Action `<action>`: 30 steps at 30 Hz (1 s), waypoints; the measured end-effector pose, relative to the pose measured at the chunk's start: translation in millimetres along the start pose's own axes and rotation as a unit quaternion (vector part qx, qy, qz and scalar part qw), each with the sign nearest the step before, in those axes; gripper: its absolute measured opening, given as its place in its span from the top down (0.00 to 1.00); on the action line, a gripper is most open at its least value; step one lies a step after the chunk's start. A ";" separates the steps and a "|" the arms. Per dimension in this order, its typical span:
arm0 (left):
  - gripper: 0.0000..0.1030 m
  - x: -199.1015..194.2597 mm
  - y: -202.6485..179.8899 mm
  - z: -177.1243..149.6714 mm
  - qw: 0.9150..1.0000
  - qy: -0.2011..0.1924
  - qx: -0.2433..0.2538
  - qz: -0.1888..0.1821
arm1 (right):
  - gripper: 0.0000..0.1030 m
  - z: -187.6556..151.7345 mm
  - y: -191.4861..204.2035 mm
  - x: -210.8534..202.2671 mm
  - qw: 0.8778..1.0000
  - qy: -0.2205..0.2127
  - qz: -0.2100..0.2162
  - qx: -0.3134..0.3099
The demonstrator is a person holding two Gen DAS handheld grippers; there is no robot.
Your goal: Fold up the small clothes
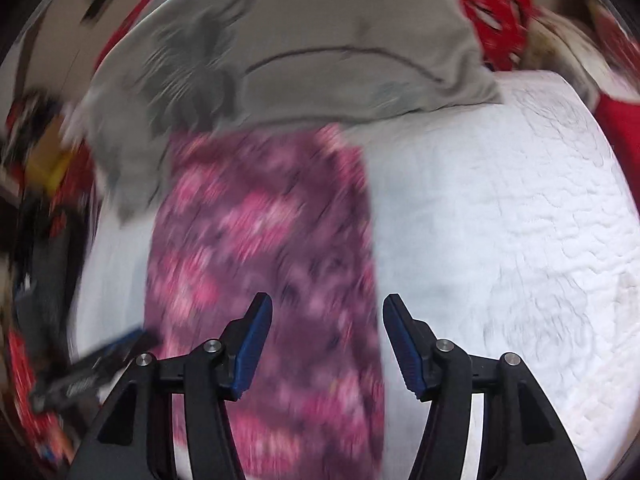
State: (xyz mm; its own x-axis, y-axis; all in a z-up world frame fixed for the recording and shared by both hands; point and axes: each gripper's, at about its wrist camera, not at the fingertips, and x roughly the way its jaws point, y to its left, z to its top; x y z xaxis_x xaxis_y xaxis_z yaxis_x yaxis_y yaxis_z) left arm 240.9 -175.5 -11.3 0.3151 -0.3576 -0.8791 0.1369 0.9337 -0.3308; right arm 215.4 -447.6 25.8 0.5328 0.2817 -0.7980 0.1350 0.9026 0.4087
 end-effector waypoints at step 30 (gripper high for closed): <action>0.23 41.9 25.9 69.9 0.995 0.055 -0.049 -0.062 | 0.49 62.2 10.1 69.3 0.996 -0.057 -0.058 0.037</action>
State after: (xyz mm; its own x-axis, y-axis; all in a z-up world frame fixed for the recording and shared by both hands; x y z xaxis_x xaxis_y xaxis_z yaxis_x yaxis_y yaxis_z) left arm 323.3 -167.5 -32.7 0.1954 -0.4705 -0.8605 0.0734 0.8820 -0.4655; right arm 305.6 -439.2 2.2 0.6003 0.1354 -0.7882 0.2603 0.8988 0.3527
